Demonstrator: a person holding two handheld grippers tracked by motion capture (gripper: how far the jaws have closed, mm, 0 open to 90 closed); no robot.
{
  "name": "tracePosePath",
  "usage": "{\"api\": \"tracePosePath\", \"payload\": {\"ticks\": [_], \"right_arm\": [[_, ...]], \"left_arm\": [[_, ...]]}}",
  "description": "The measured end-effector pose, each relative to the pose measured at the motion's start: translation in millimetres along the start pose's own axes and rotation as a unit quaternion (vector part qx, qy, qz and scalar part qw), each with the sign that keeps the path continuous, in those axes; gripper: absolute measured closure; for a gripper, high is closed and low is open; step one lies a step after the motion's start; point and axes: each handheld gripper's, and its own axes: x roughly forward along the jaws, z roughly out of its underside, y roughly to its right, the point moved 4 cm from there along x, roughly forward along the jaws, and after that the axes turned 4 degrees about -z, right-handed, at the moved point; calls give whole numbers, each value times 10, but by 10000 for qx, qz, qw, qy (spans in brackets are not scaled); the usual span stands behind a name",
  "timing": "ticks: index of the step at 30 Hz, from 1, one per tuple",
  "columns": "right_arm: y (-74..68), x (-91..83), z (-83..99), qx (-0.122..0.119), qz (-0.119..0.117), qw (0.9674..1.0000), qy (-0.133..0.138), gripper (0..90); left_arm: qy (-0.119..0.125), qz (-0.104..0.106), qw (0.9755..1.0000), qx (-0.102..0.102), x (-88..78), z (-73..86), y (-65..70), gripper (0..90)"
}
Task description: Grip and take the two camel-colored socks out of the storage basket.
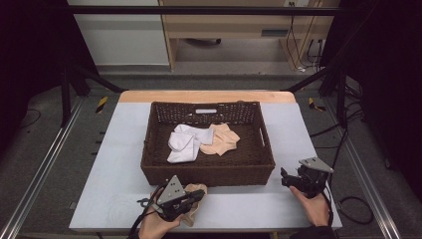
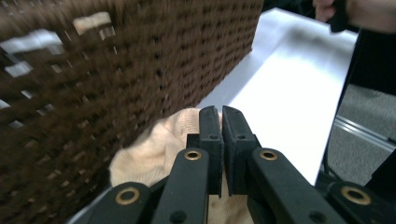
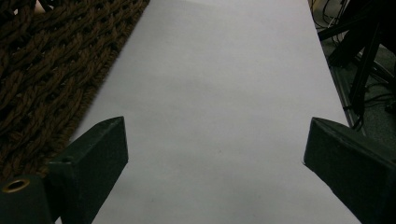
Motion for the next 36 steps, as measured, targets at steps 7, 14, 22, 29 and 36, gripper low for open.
{"api": "tracePosePath", "payload": {"ticks": [7, 14, 22, 29, 36], "right_arm": [[-7, 3, 0, 0, -5, 10000, -9, 66], [-4, 8, 3, -30, 0, 10000, -23, 66], [-2, 1, 1, -5, -10, 10000, -16, 66], [9, -8, 1, 26, 4, 10000, 8, 65], [15, -11, 6, 51, 17, 10000, -6, 65]], "left_arm": [[-289, 18, 9996, -8, 173, 117, -17, 863], [-254, 46, 9997, 54, 194, 117, 6, 790], [106, 19, 9999, -78, 59, 34, -32, 594], [281, -172, 9992, -232, -166, 19, -151, 510], [234, -402, 9980, -439, -431, 217, -317, 486]]}}
